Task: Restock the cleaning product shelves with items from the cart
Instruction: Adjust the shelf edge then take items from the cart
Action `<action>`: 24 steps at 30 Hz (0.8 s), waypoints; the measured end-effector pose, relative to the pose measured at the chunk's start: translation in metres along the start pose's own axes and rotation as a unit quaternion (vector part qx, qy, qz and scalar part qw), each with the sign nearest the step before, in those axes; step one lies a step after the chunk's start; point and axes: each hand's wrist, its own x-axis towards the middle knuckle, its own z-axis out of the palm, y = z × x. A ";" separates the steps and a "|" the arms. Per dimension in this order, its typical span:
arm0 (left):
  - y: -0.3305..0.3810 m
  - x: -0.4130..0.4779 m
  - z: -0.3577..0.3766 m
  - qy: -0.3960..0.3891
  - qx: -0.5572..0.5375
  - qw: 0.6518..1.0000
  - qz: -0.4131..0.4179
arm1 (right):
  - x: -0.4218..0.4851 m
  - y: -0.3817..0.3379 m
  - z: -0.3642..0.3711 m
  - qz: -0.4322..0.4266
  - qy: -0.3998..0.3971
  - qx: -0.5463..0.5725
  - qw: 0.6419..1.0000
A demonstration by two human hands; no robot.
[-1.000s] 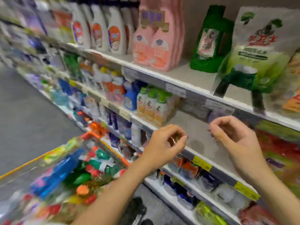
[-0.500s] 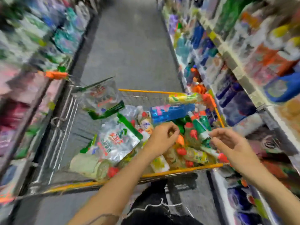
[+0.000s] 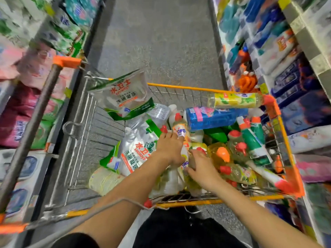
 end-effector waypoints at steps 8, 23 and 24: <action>0.000 0.013 0.021 -0.032 -0.030 0.999 -0.018 | 0.031 0.001 0.039 0.102 0.011 -0.040 0.994; -0.020 -0.004 -0.016 0.020 -0.639 0.769 0.000 | 0.013 -0.013 -0.011 0.092 0.164 0.033 0.982; -0.020 -0.006 -0.018 0.031 -0.650 0.759 0.007 | 0.013 -0.017 -0.022 0.076 0.180 0.060 0.979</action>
